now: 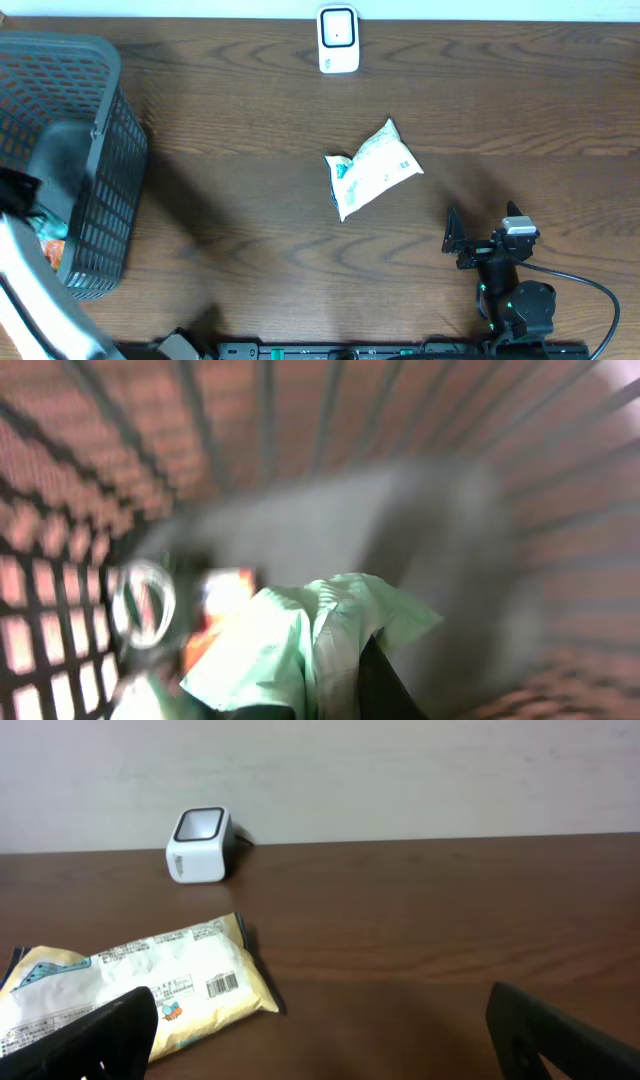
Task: Scan the item barcode
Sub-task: 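Reach the left gripper back into the basket and grasp the green pack, then carry the green pack out and set it left of the cream pack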
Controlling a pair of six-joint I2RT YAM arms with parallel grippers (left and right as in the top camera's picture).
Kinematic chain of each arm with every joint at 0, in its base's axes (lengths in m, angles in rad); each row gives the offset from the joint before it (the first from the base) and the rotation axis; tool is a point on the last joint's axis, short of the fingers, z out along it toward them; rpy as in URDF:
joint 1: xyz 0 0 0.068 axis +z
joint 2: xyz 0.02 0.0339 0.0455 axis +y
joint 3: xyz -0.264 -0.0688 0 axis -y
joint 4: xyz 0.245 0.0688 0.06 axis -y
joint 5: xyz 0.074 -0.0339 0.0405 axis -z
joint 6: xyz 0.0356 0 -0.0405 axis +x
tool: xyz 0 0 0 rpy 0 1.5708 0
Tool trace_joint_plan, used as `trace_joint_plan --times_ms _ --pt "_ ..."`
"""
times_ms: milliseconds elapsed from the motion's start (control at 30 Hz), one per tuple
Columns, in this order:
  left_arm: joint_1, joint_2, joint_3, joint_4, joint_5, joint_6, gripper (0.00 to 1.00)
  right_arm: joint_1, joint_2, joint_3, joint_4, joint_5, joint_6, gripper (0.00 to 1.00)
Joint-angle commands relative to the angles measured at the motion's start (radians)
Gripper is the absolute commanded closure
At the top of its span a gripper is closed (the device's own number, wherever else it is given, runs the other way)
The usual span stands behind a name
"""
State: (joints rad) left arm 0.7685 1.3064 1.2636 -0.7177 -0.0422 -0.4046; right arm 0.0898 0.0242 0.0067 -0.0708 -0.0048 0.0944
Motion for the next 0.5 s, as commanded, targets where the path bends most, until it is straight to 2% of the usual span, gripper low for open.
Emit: trace_joint_plan --times_ms 0,167,233,467 --pt "-0.002 -0.181 0.035 0.037 0.036 -0.072 0.93 -0.003 -0.005 -0.001 -0.005 -0.005 -0.006 0.01" --pt "-0.033 -0.376 0.035 0.084 0.114 -0.091 0.93 -0.003 -0.005 -0.001 -0.005 -0.005 -0.006 0.01" --pt "-0.076 -0.441 0.035 0.092 0.201 -0.091 0.93 -0.003 -0.005 -0.001 -0.005 -0.005 -0.006 0.01" --pt "-0.278 -0.462 0.028 0.058 0.47 -0.076 0.93 -0.003 -0.005 -0.001 -0.005 -0.005 -0.006 0.01"
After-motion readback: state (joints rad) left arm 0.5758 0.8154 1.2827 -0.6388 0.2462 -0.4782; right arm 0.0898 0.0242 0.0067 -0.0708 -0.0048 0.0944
